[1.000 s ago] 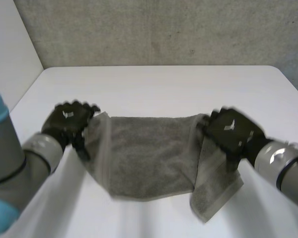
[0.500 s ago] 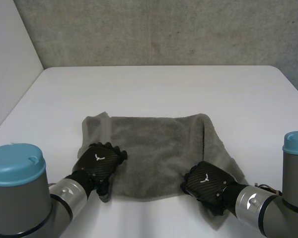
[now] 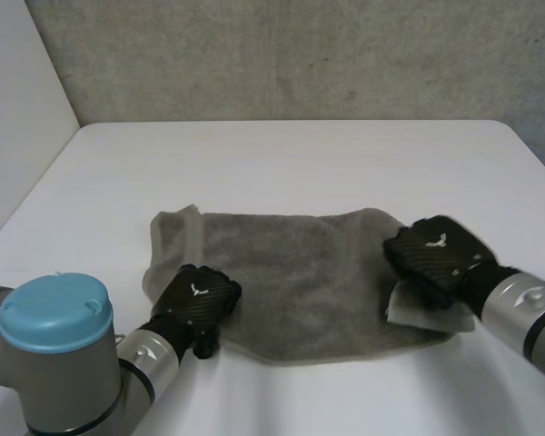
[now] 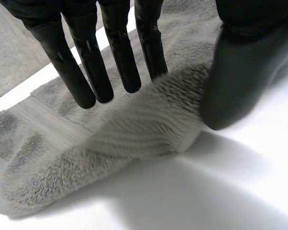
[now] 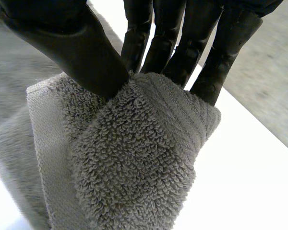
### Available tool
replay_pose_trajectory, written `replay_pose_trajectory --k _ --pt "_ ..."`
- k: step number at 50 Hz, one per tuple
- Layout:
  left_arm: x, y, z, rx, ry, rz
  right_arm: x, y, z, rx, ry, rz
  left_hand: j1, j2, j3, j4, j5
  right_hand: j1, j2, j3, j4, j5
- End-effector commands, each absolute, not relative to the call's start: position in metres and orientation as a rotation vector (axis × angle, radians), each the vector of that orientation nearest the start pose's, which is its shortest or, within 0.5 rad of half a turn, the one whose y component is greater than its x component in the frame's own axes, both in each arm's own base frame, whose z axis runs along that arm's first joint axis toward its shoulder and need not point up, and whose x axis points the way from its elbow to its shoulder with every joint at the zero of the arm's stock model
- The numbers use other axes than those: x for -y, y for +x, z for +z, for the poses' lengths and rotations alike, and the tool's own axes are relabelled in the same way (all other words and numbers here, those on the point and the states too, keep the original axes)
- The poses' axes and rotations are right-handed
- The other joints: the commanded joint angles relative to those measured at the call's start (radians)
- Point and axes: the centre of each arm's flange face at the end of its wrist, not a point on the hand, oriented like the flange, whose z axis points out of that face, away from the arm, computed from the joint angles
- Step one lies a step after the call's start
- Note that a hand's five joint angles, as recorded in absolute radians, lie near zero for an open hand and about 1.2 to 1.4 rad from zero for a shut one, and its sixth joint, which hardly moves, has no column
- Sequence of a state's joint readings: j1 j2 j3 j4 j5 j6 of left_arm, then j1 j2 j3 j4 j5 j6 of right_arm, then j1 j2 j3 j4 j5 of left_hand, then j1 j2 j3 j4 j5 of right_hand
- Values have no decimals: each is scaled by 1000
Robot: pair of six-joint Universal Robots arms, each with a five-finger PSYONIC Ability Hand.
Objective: Fold the towel.
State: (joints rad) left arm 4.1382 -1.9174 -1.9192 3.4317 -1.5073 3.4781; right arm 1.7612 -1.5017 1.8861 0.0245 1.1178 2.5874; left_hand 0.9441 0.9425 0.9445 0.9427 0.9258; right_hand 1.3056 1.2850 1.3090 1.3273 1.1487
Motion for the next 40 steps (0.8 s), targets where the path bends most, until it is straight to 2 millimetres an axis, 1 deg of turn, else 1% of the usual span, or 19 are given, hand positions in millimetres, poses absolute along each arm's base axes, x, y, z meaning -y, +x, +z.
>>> replay_pose_trajectory --k 1,2,6,8,10,11,13,14,16,18,22,24,25,26,27,29,32,38,40 --pt "182 -274 129 -2447 1201 -1814 235 198 205 -2217 -1082 -1687 254 256 254 256 98 91 111 87 69 73" --pt "186 -272 133 -2435 1163 -1834 236 197 207 -2221 -1082 -1690 427 429 427 429 271 91 111 87 69 73" --pt "190 -270 144 -2406 1106 -1876 237 197 215 -2223 -1092 -1686 452 454 452 454 296 91 111 87 69 73" --pt "196 -266 182 -2307 1020 -2034 241 194 239 -2220 -1084 -1719 452 454 452 454 296 91 111 87 69 73" --pt "201 -260 203 -2253 962 -2110 245 188 257 -2218 -1066 -1772 452 454 452 454 296 91 111 87 69 73" --pt "201 -260 203 -2253 961 -2111 245 188 258 -2218 -1066 -1773 452 454 452 454 296 91 111 87 69 73" --pt "214 -246 242 -2138 820 -2245 254 175 296 -2183 -1034 -1916 452 454 452 454 296 91 111 87 69 73" --pt "214 -246 242 -2138 820 -2245 254 175 296 -2183 -1034 -1916 452 454 452 454 296 91 111 87 69 73" --pt "218 -237 269 -2073 746 -2336 262 166 319 -2175 -999 -2003 452 454 452 454 296 91 111 87 69 73" --pt "218 -236 274 -2072 739 -2350 264 164 323 -2173 -988 -2020 452 454 452 454 296 91 111 87 69 73" --pt "219 -233 272 -2124 751 -2325 264 164 316 -2197 -981 -1982 452 454 452 454 296 91 111 87 69 73" --pt "221 -231 255 -2203 784 -2245 266 167 284 -2261 -986 -1825 452 454 452 454 296 91 111 87 69 73" --pt "221 -231 255 -2203 784 -2245 266 167 284 -2262 -986 -1824 452 454 452 454 296 91 111 87 69 73" --pt "224 -232 236 -2275 818 -2169 268 169 268 -2297 -986 -1744 452 454 452 454 296 91 111 87 69 73" --pt "224 -232 236 -2276 819 -2169 269 171 256 -2318 -986 -1687 452 454 452 454 296 91 111 87 69 73" --pt "227 -236 203 -2388 877 -2030 270 173 247 -2331 -995 -1643 452 454 452 454 296 91 111 87 69 73" --pt "236 -238 186 -2432 895 -1959 269 188 236 -2307 -1051 -1584 452 454 452 454 296 91 111 87 69 73" --pt "267 -249 189 -2382 895 -1997 288 209 229 -2239 -1115 -1602 452 454 452 454 296 91 111 87 69 73" --pt "296 -257 210 -2273 881 -2096 309 222 237 -2152 -1149 -1709 452 454 452 454 296 91 111 87 69 73"
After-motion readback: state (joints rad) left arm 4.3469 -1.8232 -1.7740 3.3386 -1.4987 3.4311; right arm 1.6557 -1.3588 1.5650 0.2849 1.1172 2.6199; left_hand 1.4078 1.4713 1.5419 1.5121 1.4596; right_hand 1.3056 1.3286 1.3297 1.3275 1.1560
